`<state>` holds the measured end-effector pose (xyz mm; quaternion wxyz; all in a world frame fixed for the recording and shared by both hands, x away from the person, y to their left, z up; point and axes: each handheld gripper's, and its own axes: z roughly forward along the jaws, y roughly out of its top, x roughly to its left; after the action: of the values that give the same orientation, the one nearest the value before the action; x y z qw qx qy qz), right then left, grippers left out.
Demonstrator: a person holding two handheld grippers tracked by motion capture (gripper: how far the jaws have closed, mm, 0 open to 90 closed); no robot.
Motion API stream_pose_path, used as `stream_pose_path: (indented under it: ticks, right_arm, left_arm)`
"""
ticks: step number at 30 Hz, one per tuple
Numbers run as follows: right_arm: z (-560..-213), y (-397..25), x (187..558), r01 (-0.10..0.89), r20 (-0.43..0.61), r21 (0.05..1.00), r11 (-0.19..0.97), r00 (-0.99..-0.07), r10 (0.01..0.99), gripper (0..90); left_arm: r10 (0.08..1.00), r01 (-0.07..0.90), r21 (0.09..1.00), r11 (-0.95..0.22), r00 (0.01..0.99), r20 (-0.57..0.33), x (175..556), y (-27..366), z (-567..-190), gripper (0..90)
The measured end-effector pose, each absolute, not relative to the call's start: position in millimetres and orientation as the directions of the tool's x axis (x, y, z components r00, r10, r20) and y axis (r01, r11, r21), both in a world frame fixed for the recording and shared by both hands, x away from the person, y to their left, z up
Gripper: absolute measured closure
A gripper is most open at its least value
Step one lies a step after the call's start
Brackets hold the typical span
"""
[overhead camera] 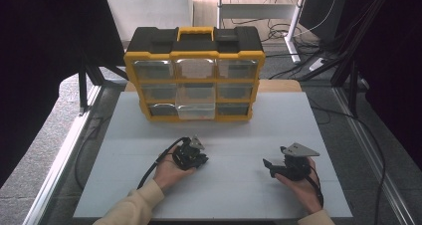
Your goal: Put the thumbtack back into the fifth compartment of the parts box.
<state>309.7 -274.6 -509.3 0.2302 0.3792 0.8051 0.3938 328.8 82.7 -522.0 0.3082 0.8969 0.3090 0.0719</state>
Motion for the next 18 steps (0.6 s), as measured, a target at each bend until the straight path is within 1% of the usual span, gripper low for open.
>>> stream_pose_path:
  ticks: [7, 11, 18]
  right_arm:
    - [-509, -275, 310, 0.429, -0.071, 0.81, 0.4, -0.606, 0.792, 19.2]
    - [-509, -275, 310, 0.428, -0.071, 0.81, 0.4, -0.607, 0.792, 19.2]
    - [-509, -274, 309, 0.427, -0.073, 0.81, 0.401, -0.606, 0.792, 19.1]
  left_arm:
    - [0.604, 0.502, 0.647, -0.574, 0.793, -0.08, 324, 93, -514, 81.4]
    - [0.617, 0.509, 0.688, -0.518, 0.779, -0.111, 320, 99, -509, 81.4]
    - [0.609, 0.489, 0.731, -0.476, 0.783, -0.128, 312, 113, -498, 81.4]
